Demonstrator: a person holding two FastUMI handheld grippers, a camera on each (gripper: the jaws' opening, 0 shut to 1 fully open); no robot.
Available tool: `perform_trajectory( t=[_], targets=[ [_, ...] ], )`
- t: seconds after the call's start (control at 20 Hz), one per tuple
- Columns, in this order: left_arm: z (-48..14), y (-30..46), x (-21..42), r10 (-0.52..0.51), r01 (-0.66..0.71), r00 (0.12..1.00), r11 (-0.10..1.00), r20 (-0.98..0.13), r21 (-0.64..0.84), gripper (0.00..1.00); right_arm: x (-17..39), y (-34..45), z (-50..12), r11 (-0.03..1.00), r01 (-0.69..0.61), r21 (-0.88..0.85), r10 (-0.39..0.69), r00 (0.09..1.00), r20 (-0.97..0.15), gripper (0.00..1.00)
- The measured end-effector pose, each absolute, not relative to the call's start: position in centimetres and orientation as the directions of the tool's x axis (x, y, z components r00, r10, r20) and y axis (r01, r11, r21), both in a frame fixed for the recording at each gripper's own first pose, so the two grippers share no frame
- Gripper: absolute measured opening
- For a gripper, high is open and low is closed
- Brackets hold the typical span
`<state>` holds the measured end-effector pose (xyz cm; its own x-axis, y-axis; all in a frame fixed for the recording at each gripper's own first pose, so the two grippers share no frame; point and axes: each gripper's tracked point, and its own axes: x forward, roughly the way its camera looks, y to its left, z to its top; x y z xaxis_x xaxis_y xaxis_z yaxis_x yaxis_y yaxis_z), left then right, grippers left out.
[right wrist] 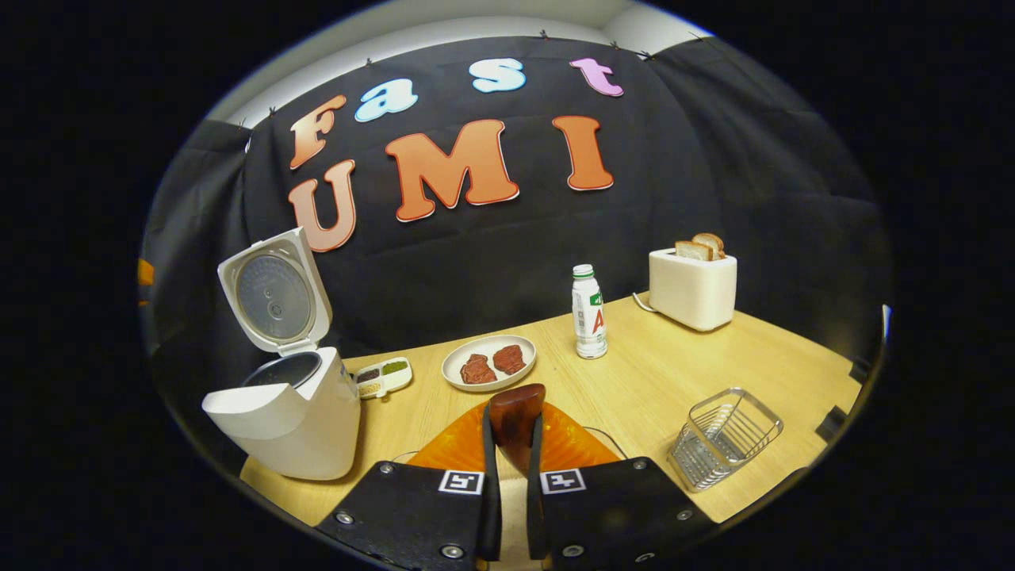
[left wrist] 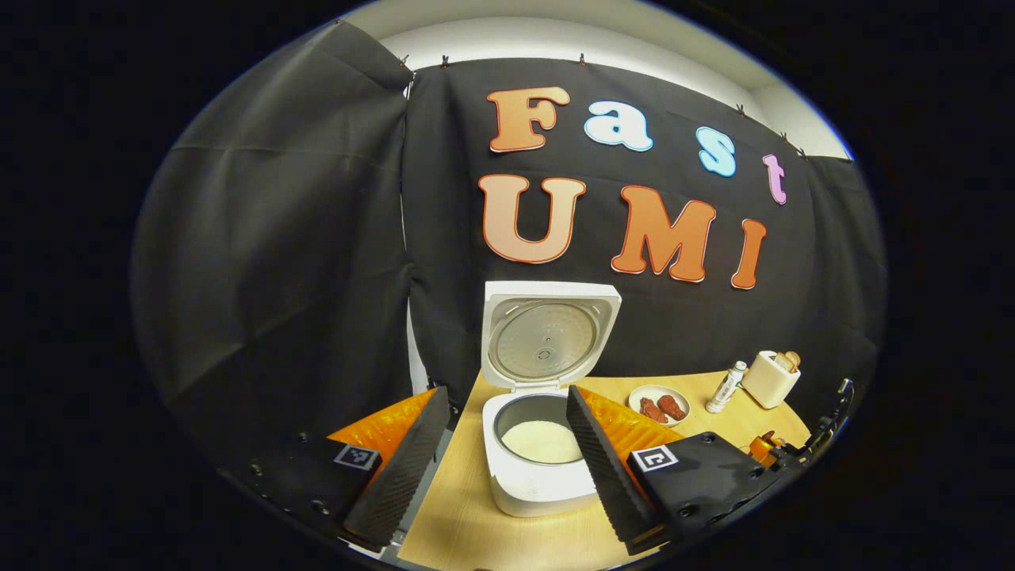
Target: Close the left gripper, press the button to open the rice cooker; take a wooden spoon from the chopstick holder with the right hand, scoop a spoonful of rice and pour it into the rice cooker, then put the wooden spoon back into the chopstick holder.
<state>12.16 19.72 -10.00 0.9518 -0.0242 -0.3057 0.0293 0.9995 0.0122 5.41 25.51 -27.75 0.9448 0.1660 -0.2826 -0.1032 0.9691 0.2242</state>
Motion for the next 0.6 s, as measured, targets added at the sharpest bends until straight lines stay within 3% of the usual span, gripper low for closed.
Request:
perform_trajectory(
  t=[0.25,0.6],
  targets=[
    [-10.5,20.0,11.8,-0.022,0.018,0.949,1.0,-0.315,-0.014,1.0,5.1,24.7,-28.2,0.837,-0.015,0.547,0.199,0.94,-0.278,0.12],
    [-10.3,19.0,11.3,-0.035,0.027,0.949,0.999,-0.314,-0.032,1.0,5.0,21.2,-30.7,0.531,0.18,0.828,0.174,0.933,-0.315,0.12]
  ],
)
